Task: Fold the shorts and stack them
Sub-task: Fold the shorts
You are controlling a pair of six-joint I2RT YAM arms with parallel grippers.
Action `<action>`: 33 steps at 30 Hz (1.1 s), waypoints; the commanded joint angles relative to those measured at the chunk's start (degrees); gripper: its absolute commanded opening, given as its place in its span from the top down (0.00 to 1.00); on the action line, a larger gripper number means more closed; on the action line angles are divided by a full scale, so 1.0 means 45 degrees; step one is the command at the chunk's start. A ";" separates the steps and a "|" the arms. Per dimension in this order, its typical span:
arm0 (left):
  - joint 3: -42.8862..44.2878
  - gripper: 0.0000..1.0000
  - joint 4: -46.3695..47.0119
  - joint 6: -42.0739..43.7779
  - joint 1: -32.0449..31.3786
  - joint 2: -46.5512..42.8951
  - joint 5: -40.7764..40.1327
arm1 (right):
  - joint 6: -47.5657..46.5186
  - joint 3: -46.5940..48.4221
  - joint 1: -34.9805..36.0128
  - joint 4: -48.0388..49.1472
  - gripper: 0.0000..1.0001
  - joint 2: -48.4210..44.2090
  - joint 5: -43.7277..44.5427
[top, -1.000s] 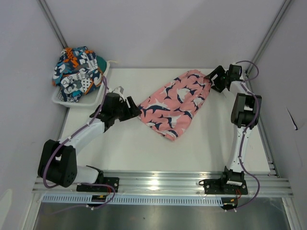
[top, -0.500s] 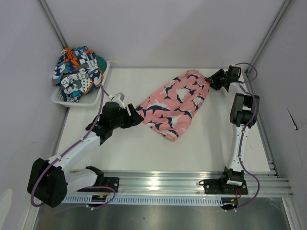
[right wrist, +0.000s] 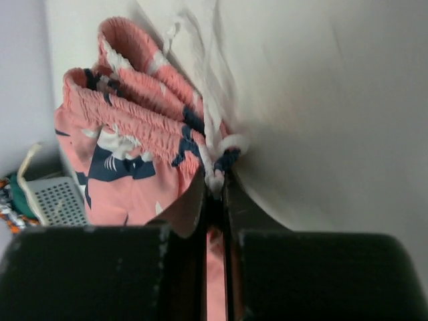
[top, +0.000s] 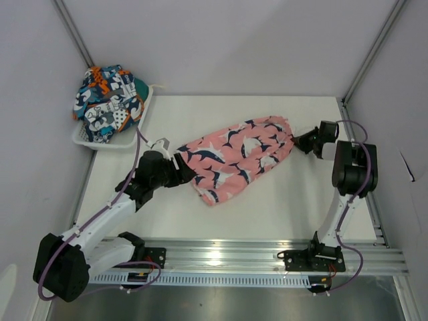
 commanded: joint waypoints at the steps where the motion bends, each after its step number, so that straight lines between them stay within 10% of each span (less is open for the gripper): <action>1: 0.0086 0.29 0.0523 -0.0116 -0.0086 0.0035 -0.0272 | 0.0036 -0.3150 0.1374 -0.0267 1.00 -0.3728 0.1686; 10: 0.2137 0.26 -0.0494 0.1153 -0.0027 0.1872 -0.0156 | -0.1117 -0.7044 0.8127 -0.6124 0.97 -0.9011 0.5596; 12: 0.2079 0.26 -0.0280 0.1193 -0.0027 0.1988 -0.0078 | -0.1196 -0.7180 0.9108 -0.7067 0.81 -1.0066 0.6184; 14: 0.1942 0.26 -0.0142 0.1212 -0.0008 0.2067 0.0136 | -0.1333 -0.7473 1.0535 -0.7731 0.25 -1.0750 0.6106; 16: 0.1865 0.26 0.0092 0.1271 -0.0027 0.2281 0.0273 | -0.1234 -0.7609 1.1064 -0.8438 0.12 -1.1746 0.6556; 33: 0.3620 0.31 0.1148 0.2111 -0.2779 0.5361 0.1114 | -0.4966 -0.7962 0.5443 -0.4671 0.04 -0.9857 -0.1449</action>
